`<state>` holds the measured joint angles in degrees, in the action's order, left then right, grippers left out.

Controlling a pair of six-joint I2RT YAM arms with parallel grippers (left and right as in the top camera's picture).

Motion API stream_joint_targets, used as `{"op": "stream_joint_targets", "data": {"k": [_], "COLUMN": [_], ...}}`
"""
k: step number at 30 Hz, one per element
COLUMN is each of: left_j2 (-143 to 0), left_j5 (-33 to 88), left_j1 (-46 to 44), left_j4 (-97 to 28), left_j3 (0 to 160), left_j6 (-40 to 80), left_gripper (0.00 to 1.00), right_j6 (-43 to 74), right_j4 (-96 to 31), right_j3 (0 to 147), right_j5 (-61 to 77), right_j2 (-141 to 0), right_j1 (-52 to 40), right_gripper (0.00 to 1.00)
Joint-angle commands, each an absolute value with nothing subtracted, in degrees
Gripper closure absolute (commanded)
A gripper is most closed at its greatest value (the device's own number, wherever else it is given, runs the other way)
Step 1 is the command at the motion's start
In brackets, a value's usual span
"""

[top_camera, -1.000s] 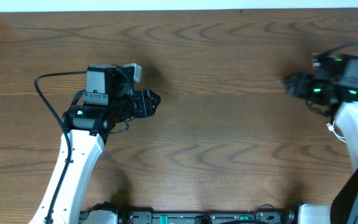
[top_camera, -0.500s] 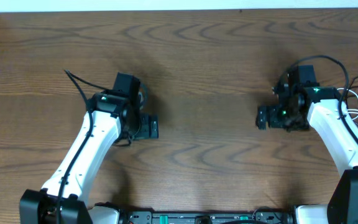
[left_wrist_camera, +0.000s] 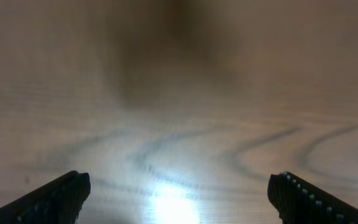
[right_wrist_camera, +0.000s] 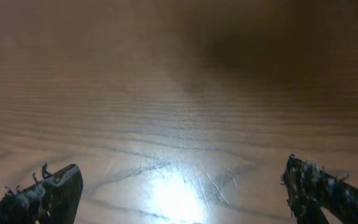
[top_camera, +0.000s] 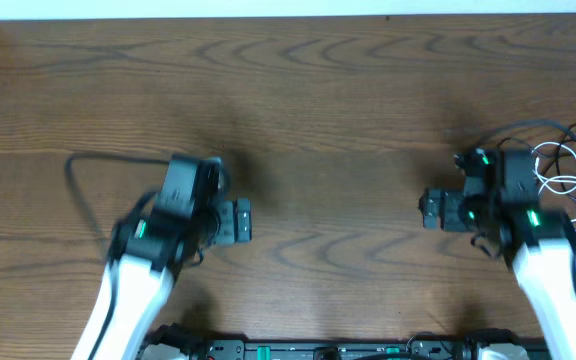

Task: Untangle cables

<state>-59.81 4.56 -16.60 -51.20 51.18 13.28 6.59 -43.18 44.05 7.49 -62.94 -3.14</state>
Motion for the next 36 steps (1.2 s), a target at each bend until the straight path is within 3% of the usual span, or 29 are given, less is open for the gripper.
{"op": "stream_joint_targets", "data": {"k": [1,11,36], "left_j2": [-46.92,-27.49,-26.89], "left_j5": [-0.95,-5.19,-5.19], "left_j1": [-18.26,-18.20,-18.20], "left_j4": [-48.25,-47.48,-47.51], "left_j3": [46.87,45.80,45.80], "left_j6": [14.26,14.24,14.24], "left_gripper": [0.04,0.04,0.03], "right_j6": [7.22,7.20,7.22], "right_j4": [-43.03,-43.29,-43.55], "right_j3": [40.73,39.64,39.64], "right_j5": [6.98,7.01,7.01], "right_j2": [-51.53,-34.41,-34.24], "right_j1": [-3.46,-3.46,-3.46], "right_gripper": [0.01,0.01,0.01]}}
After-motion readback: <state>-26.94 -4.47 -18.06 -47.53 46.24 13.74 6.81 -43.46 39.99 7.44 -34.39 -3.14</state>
